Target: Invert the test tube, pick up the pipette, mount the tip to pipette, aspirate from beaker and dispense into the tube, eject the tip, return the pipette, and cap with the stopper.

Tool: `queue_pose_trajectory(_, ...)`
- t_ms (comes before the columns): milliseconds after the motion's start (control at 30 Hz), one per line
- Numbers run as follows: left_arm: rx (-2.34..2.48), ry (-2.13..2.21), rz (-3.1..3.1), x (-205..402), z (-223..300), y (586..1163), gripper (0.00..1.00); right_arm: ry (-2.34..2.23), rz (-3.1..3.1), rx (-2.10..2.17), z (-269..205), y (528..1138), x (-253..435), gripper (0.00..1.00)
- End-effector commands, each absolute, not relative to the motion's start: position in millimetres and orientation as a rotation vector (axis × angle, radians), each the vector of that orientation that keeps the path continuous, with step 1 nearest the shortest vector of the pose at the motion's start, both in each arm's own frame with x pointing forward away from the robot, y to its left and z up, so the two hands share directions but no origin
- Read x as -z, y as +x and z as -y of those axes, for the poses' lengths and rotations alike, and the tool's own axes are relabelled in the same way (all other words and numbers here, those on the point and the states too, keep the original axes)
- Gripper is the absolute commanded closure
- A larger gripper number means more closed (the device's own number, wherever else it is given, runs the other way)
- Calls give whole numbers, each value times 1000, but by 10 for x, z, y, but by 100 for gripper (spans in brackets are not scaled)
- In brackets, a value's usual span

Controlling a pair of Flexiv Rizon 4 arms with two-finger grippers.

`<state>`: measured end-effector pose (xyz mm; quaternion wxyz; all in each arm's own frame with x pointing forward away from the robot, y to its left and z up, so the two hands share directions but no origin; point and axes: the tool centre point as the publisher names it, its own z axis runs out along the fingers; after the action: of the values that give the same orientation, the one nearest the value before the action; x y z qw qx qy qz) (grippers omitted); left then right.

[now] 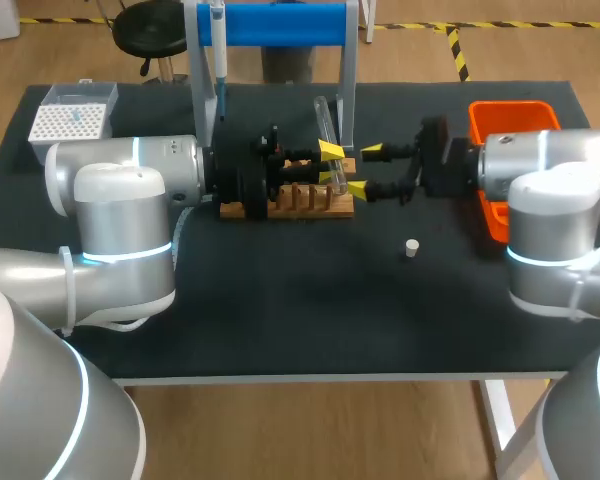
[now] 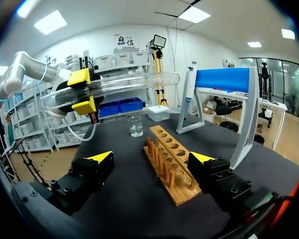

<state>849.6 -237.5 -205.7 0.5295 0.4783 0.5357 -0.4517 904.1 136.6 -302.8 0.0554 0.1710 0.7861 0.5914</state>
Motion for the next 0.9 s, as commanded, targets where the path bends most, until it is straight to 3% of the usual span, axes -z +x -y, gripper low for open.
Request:
queue_pose_trajectory(33, 1075, 1140, -1278, 2061, 2387, 8496, 100, 497, -2356, -1791, -1423, 9064, 3078, 0)
queue_pose_trajectory(900, 1075, 1140, -1278, 2061, 2387, 8496, 100, 477, -2403, -1631, -1509, 9199, 3380, 0)
